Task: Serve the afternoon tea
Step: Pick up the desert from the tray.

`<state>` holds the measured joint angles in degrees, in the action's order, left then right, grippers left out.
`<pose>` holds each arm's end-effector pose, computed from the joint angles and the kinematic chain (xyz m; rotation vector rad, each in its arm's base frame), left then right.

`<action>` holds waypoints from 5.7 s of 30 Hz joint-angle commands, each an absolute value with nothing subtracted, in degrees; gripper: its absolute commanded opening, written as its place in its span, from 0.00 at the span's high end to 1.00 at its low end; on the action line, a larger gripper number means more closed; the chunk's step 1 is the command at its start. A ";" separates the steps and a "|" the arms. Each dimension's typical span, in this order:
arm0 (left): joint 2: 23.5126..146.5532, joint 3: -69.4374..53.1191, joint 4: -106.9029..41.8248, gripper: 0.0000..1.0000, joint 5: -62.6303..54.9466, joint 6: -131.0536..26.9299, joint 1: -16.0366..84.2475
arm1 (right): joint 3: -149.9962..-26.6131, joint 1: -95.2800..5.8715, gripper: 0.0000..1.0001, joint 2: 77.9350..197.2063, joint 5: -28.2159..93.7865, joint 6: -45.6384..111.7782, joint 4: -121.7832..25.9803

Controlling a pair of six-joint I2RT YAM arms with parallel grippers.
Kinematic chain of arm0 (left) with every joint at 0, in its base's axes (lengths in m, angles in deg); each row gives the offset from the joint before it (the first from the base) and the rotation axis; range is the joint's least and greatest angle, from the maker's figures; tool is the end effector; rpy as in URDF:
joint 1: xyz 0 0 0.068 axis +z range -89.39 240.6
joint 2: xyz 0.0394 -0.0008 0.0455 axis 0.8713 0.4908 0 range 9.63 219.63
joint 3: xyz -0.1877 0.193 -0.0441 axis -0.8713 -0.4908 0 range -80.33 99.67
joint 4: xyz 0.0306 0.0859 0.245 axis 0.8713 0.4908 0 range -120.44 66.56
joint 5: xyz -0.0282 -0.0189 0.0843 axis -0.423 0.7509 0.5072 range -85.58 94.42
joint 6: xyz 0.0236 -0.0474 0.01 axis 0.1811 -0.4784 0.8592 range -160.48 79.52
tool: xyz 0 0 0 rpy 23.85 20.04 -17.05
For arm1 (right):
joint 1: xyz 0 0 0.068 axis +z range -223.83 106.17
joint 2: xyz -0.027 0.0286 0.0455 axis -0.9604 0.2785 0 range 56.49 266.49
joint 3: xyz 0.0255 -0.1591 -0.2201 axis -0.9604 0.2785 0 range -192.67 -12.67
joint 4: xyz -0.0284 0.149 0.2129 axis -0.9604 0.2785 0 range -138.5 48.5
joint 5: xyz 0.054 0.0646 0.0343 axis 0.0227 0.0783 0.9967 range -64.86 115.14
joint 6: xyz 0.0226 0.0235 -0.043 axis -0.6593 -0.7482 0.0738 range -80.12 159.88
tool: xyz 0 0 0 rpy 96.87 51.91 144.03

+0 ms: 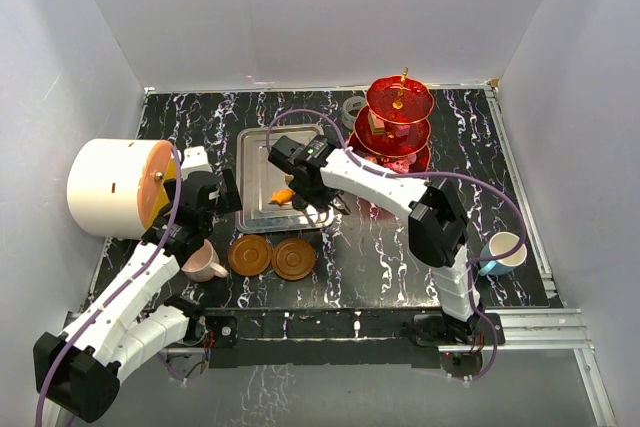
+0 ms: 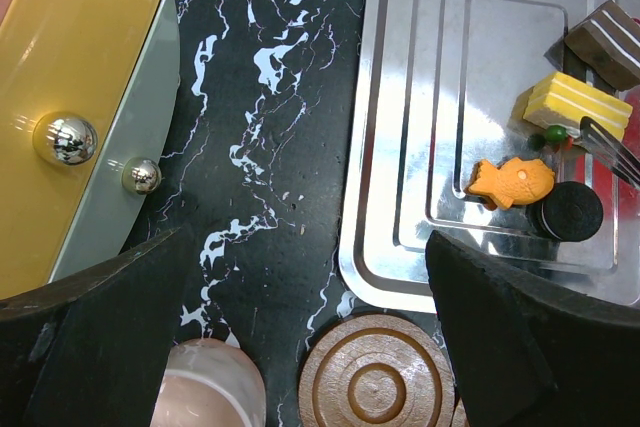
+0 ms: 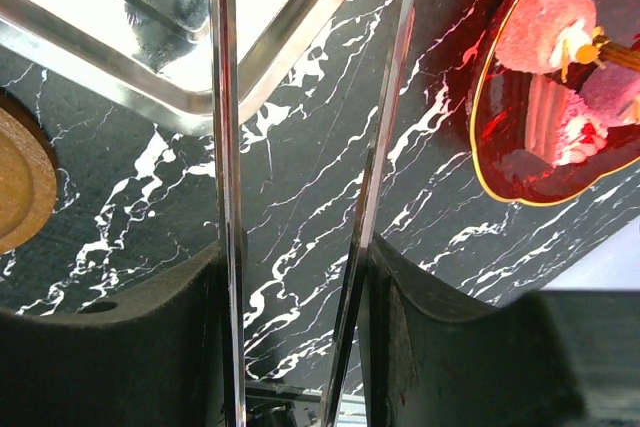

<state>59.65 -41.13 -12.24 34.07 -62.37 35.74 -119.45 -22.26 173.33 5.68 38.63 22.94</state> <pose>0.1835 -0.0655 0.2779 -0.2572 1.9895 0.0185 0.2621 0.3112 0.2589 -1.1742 2.5851 -0.3422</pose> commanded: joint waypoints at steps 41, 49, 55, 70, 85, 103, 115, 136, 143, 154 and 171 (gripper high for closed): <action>58.44 -40.78 -13.03 0.01 35.17 -61.31 35.73 | -121.20 -19.21 0.70 177.12 1.29 44.33 14.95; 58.46 -40.76 -12.97 0.01 35.27 -61.31 35.73 | -127.05 -21.42 0.75 176.97 8.87 41.47 16.09; 58.20 -40.60 -12.64 0.01 35.71 -61.40 35.75 | -126.58 -21.98 0.67 177.14 7.22 40.91 16.64; 58.36 -40.55 -12.68 0.01 35.97 -61.22 35.73 | -124.77 -21.91 0.62 177.49 7.50 42.68 17.69; 58.56 -40.58 -12.59 0.01 35.84 -61.14 35.73 | -122.51 -22.13 0.62 178.43 4.24 42.39 15.61; 58.59 -40.69 -12.85 0.01 35.73 -61.02 35.73 | -123.26 -24.45 0.62 178.90 8.70 41.61 15.23; 58.70 -40.67 -12.86 0.01 35.53 -60.95 35.78 | -123.28 -25.03 0.68 179.36 15.03 39.43 16.13; 59.00 -40.55 -12.77 0.01 35.18 -61.14 35.73 | -103.73 -34.91 0.62 168.84 53.66 15.75 -10.09; 59.00 -40.60 -12.69 0.01 35.27 -61.05 35.73 | -100.28 -37.84 0.56 166.64 51.30 13.63 -10.90; 58.87 -40.55 -12.92 0.01 34.98 -61.04 35.78 | -107.90 -36.21 0.57 162.84 42.77 19.25 -4.39; 58.63 -40.31 -12.35 0.01 35.39 -61.20 35.78 | -123.69 -20.16 0.61 172.19 14.60 30.44 11.79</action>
<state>59.34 -41.13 -12.41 34.42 -61.48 35.74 -118.71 -21.45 168.36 23.12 27.28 6.68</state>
